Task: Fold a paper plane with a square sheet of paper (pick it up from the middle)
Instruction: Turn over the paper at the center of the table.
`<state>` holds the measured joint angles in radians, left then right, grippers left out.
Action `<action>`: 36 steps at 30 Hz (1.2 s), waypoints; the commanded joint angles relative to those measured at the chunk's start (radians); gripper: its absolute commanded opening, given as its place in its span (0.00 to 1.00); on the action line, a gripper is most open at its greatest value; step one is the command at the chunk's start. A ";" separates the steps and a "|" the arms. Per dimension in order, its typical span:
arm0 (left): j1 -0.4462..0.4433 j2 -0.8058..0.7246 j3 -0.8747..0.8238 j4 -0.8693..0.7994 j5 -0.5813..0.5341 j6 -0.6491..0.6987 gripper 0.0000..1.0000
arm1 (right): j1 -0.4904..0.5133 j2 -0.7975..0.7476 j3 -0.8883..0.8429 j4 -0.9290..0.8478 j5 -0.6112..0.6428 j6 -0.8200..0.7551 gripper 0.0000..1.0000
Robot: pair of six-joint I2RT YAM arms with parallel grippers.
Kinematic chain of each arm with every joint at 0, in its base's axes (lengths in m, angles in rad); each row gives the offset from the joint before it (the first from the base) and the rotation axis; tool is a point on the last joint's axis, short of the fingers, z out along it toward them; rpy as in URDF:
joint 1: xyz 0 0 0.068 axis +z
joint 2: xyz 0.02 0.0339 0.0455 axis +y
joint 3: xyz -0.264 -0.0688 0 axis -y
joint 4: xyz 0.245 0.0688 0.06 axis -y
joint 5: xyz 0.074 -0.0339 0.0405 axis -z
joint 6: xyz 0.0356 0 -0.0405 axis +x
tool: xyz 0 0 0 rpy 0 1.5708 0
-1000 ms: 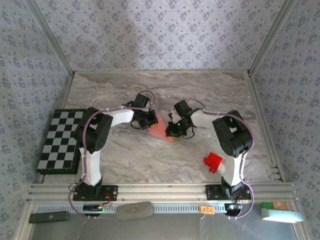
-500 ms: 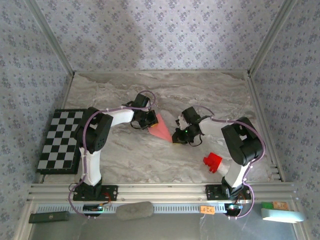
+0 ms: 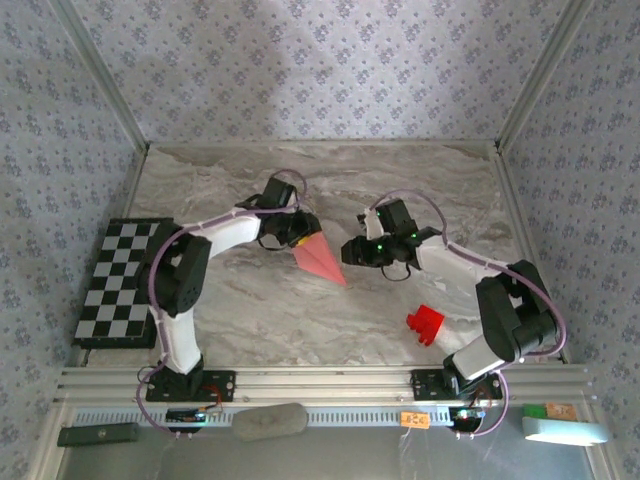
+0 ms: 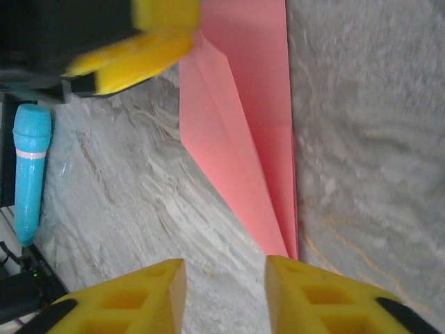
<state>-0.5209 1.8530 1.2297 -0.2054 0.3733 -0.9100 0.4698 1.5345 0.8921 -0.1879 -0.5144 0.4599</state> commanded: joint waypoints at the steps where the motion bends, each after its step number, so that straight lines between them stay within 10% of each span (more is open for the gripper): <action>1: 0.029 -0.127 -0.034 -0.003 -0.073 -0.039 0.50 | -0.007 0.056 0.040 0.037 0.003 -0.002 0.41; 20: 0.181 -0.392 -0.434 0.164 -0.081 -0.191 0.90 | 0.014 0.448 0.273 0.144 -0.238 -0.065 0.31; 36: 0.167 -0.425 -0.477 0.464 0.156 -0.177 0.84 | -0.037 0.302 0.172 0.460 -0.317 0.160 0.01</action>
<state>-0.3477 1.4658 0.7658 0.1108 0.4362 -1.0904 0.4496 1.9160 1.0801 0.1440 -0.7837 0.5297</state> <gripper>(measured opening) 0.848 0.057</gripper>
